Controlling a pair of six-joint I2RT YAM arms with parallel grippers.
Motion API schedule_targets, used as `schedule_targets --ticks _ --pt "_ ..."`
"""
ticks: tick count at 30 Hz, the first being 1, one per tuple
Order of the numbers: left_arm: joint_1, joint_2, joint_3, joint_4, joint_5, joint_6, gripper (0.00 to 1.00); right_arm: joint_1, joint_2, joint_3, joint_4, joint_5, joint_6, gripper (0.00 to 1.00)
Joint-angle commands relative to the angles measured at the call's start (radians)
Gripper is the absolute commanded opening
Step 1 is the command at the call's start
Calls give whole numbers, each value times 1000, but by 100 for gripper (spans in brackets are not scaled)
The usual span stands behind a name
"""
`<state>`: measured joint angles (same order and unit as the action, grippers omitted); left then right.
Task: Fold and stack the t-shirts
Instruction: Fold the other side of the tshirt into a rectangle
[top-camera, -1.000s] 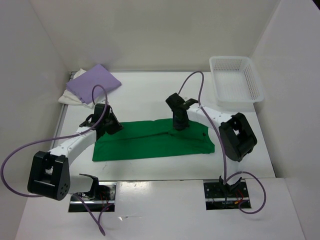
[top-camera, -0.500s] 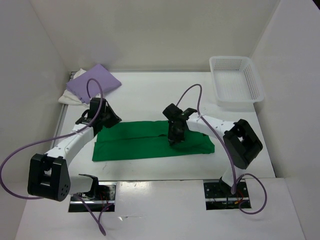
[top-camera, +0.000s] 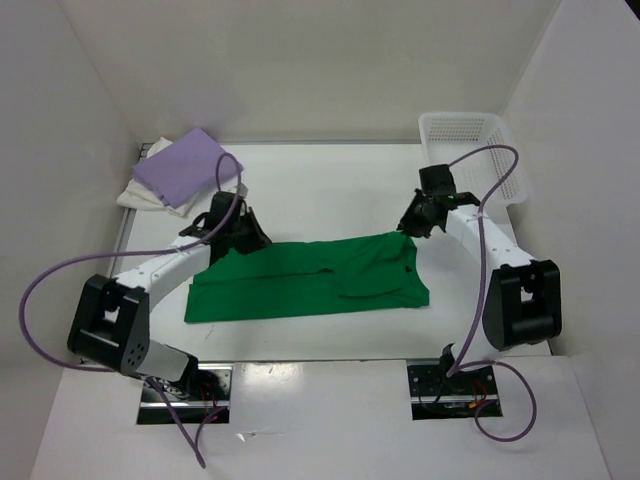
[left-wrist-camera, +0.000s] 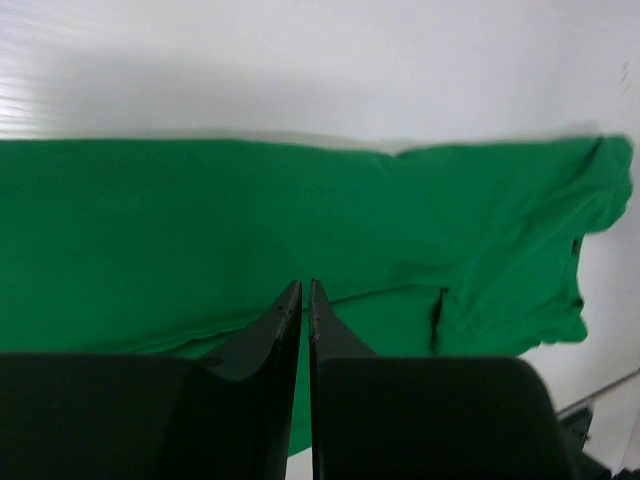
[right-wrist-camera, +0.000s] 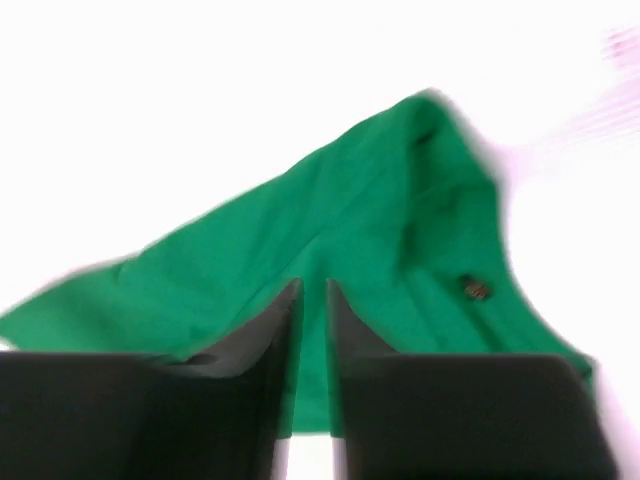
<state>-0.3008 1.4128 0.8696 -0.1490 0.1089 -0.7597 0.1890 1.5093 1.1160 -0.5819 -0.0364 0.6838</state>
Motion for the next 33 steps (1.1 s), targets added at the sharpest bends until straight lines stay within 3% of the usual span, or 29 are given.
schedule_targets --ticks 1,3,8,13,16,17,20,23,26,30,31,33 --pt "-55 66 51 71 46 13 12 -23 60 -19 60 -7 -95 37" --pt "-66 110 51 84 58 13 13 -37 97 -19 80 3 -105 50" --pt "-66 193 37 94 58 13 17 -71 141 -28 106 26 -80 49" --pt "27 230 -23 129 92 -38 18 -71 166 -39 114 58 -46 44" --pt "96 253 -52 138 114 -47 18 -71 166 -62 151 49 -46 29" --pt "117 264 -61 147 126 -64 18 -71 166 -71 168 49 -34 19" --pt "205 287 -96 161 160 -102 18 -83 180 -71 168 72 -24 7" --pt "273 287 -138 196 201 -130 18 -95 192 -71 179 102 -24 1" --pt "273 256 -138 180 183 -139 18 -118 183 -82 168 154 -15 1" --pt "296 181 -156 157 137 -158 18 -118 149 -94 180 167 -6 16" --pt "296 181 -168 157 150 -158 18 -118 149 -94 180 152 -6 31" --pt "305 172 -155 148 170 -145 18 -118 149 -94 180 112 -6 43"
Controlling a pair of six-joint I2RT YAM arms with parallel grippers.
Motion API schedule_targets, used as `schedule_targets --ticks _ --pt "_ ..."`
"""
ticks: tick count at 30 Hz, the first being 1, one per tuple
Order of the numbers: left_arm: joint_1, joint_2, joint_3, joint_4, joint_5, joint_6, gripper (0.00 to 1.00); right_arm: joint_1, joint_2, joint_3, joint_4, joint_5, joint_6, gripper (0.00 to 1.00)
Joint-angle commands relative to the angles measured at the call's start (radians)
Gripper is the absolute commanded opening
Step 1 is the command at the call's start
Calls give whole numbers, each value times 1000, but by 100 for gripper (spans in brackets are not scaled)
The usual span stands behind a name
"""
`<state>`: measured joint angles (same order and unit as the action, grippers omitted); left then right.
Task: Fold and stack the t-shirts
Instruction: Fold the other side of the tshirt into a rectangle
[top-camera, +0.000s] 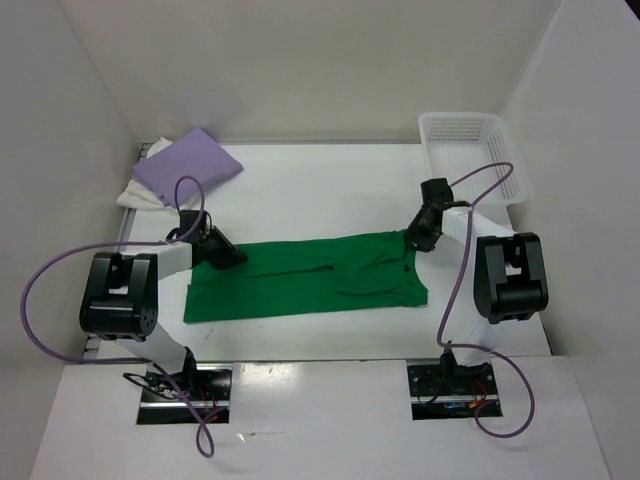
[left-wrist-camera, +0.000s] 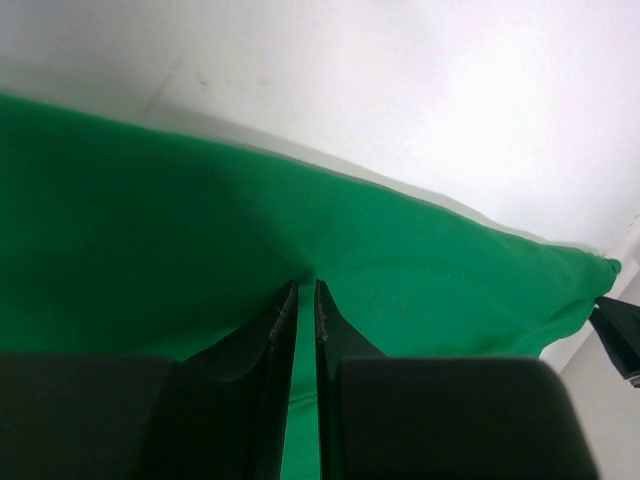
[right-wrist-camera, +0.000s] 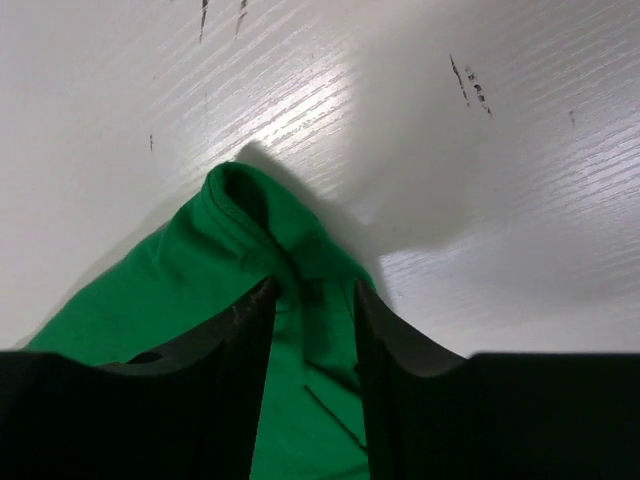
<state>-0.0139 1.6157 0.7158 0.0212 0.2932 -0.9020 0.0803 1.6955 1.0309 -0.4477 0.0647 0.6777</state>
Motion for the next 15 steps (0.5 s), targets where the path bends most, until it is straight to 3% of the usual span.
schedule_targets --ticks 1,6,9,10,11,15 --pt "19 -46 -1 -23 -14 -3 18 -10 -54 1 21 11 -10 44" --pt "6 -180 43 -84 -28 54 18 -10 -247 -34 -63 -18 -10 48" --pt "-35 -204 53 -96 -39 64 18 16 -336 -112 -115 -52 35 31" --pt "-67 -204 53 -96 -39 64 18 33 -352 -135 -124 -52 52 16" --pt "-86 -204 53 -84 -29 64 18 76 -362 -179 -125 -52 93 11" --pt "-179 -180 53 -63 -39 42 18 168 -359 -242 -125 -88 186 14"
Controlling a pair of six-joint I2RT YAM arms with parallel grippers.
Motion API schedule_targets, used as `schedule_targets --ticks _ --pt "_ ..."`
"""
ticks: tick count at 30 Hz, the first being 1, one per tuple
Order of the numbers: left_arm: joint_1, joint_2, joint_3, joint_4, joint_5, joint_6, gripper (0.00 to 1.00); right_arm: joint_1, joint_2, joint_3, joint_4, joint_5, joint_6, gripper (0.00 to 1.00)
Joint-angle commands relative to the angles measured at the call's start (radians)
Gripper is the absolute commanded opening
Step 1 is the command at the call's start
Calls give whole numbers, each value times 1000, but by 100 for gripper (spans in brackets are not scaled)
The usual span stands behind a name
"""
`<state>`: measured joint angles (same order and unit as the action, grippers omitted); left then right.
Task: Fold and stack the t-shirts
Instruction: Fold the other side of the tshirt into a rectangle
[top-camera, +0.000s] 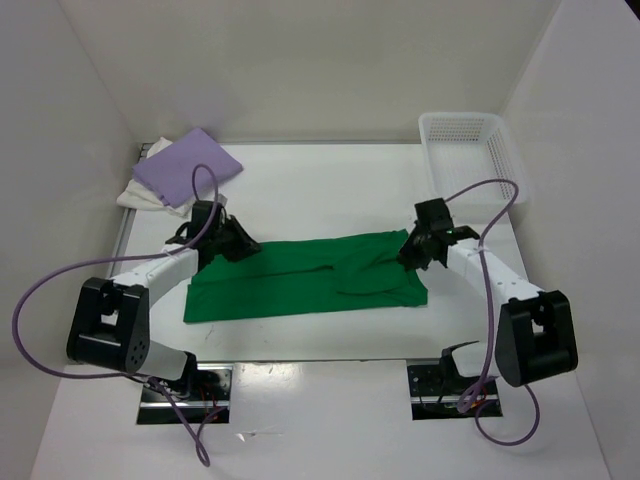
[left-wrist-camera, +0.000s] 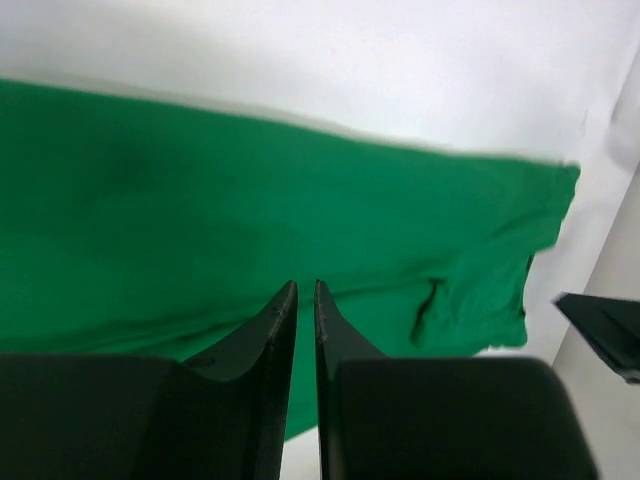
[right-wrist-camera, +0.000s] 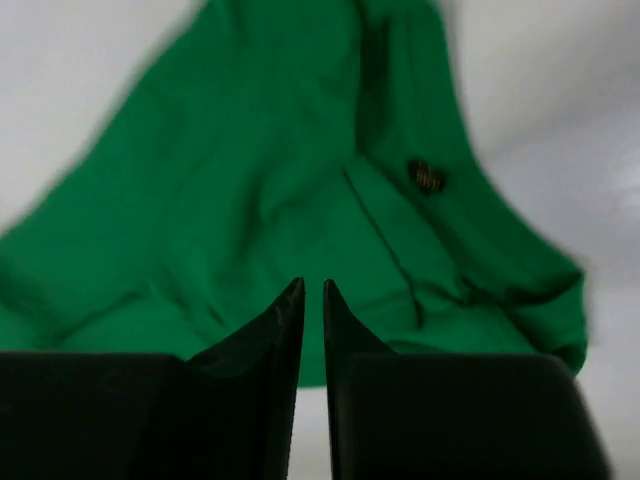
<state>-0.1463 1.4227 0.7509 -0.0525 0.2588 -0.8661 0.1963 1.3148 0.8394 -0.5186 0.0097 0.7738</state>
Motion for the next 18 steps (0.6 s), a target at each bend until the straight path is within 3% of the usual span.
schedule_targets --ticks 1,2,3,10,18 --pt "-62 13 18 11 -4 6 18 61 21 -60 -67 -33 103 19" --pt "-84 13 18 11 -4 6 18 77 2 -81 -80 -15 134 29" --pt "-84 13 18 11 -4 6 18 87 -20 -92 -98 5 151 31" --pt "-116 13 8 31 8 6 18 121 -91 -105 -167 165 266 32" --pt "-116 22 -1 49 36 26 18 121 -17 -123 -72 165 266 32"
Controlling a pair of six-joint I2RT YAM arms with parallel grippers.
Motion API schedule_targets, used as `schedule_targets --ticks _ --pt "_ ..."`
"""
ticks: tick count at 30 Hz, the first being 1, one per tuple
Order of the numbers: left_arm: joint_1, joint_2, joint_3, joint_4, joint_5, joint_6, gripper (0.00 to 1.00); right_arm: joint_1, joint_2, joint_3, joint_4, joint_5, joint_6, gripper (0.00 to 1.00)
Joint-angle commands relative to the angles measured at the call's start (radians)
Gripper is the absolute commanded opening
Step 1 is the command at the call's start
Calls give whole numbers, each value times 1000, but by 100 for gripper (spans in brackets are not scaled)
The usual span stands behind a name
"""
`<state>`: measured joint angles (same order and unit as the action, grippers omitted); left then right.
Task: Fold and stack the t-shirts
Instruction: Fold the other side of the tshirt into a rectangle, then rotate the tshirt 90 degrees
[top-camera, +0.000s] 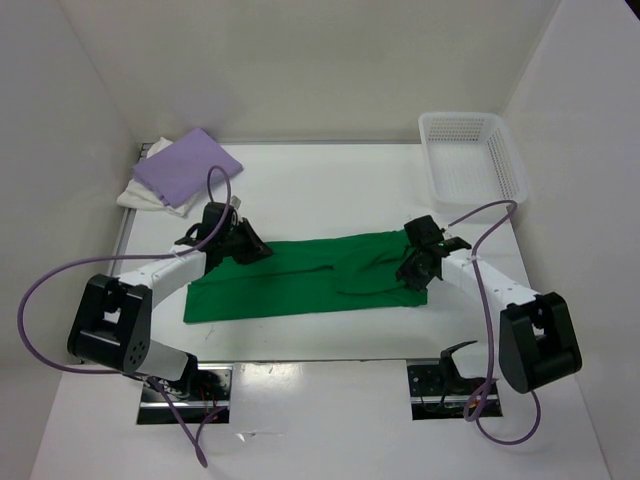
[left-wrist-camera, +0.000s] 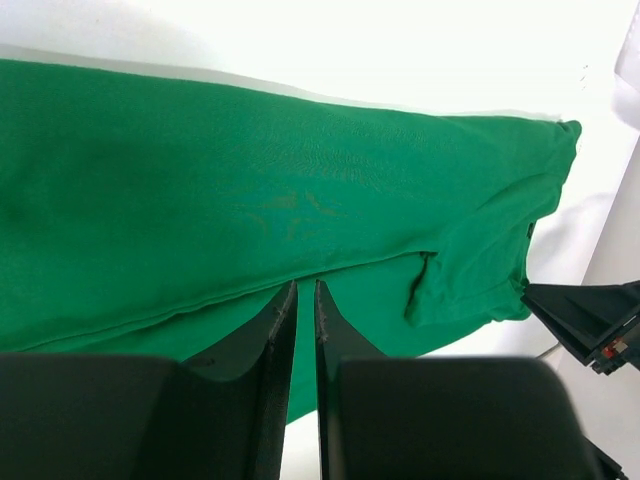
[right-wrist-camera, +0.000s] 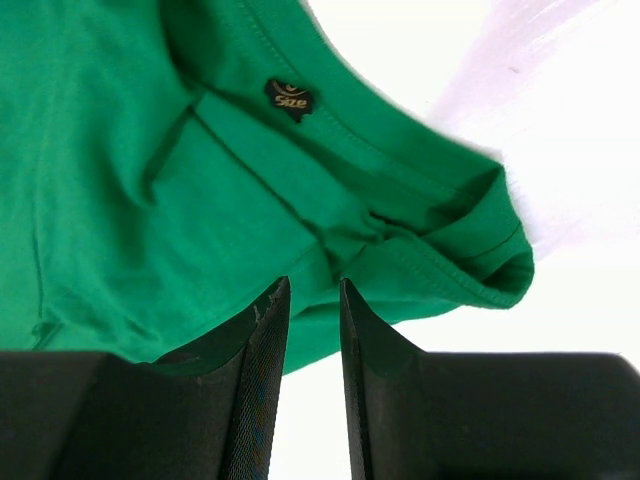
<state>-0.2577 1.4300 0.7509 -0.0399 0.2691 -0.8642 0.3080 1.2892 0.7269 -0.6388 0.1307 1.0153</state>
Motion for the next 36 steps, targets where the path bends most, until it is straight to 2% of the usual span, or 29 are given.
schedule_targets --ticks 1,14,16,19,21,25,33,36 --pt "-5 24 -1 37 25 24 18 9 9 -11 57 44 16 32" --pt "-5 44 -1 46 35 24 18 9 84 8 103 4 -12 32" --pt "-5 44 -1 46 35 24 18 9 75 8 91 4 -12 31" --pt "-5 44 -1 46 35 24 18 9 55 -3 79 -17 -12 24" --pt "-5 44 -1 46 35 24 18 9 33 -15 79 -31 -3 24" --pt "-5 44 -1 55 35 24 18 19 -25 -47 44 -31 17 32" --pt "-5 53 -1 55 35 24 18 31 13 -57 77 -32 17 35" --pt "-5 53 -1 55 35 24 18 31 36 -57 96 -42 8 27"
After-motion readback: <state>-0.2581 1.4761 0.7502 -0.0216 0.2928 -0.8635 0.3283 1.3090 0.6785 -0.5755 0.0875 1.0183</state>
